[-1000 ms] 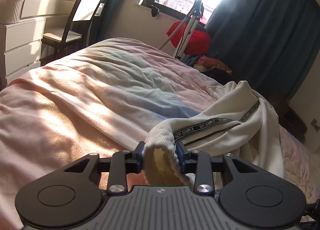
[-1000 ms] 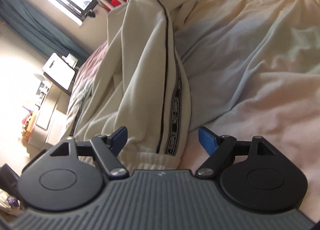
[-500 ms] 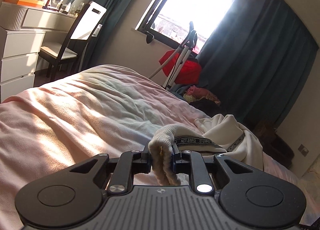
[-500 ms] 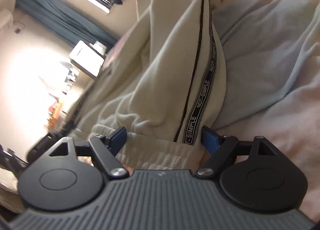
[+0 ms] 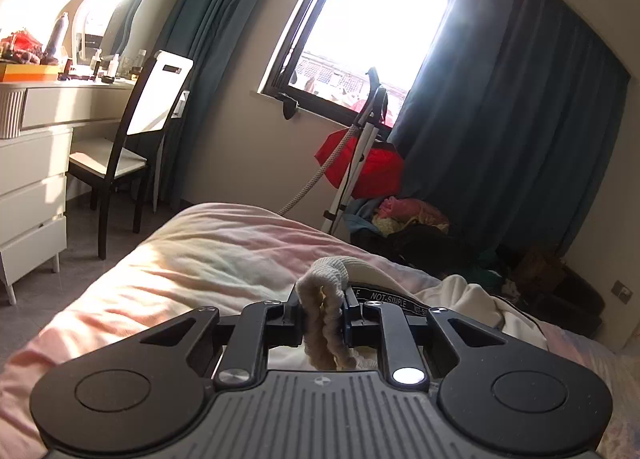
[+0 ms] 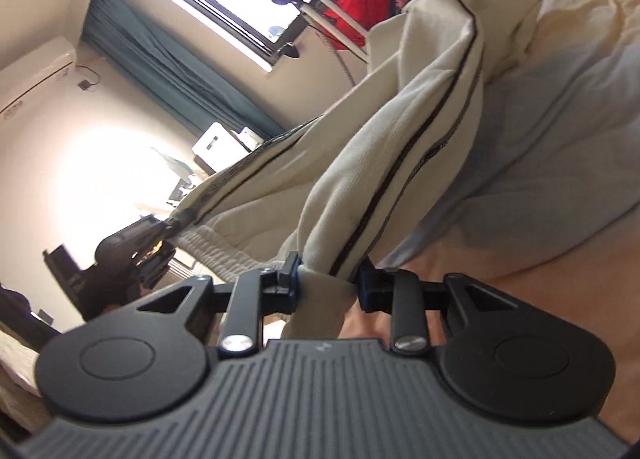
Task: Fold clothes
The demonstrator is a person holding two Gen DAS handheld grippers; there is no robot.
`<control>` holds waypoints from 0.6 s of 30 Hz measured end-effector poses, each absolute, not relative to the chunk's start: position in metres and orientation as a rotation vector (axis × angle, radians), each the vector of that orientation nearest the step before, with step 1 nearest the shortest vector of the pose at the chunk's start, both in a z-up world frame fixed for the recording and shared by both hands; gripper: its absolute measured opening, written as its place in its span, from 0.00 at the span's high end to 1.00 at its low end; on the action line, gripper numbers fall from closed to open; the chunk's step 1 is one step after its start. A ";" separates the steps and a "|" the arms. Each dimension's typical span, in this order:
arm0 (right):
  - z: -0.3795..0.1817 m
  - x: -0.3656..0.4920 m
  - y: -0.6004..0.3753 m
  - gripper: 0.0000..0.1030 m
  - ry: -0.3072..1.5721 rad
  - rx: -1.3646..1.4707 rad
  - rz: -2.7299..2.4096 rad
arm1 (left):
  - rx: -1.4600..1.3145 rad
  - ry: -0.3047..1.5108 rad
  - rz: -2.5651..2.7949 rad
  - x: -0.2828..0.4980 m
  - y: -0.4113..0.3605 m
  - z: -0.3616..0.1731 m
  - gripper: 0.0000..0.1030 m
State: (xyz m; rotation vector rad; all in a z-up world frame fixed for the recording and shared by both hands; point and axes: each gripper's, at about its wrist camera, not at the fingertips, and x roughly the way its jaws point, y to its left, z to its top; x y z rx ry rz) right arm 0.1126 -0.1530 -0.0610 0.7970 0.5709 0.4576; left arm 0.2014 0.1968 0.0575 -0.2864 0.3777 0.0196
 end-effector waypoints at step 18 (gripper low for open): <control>-0.132 0.296 0.151 0.68 0.697 0.841 0.754 | -0.164 0.649 0.433 0.502 0.377 -0.020 0.82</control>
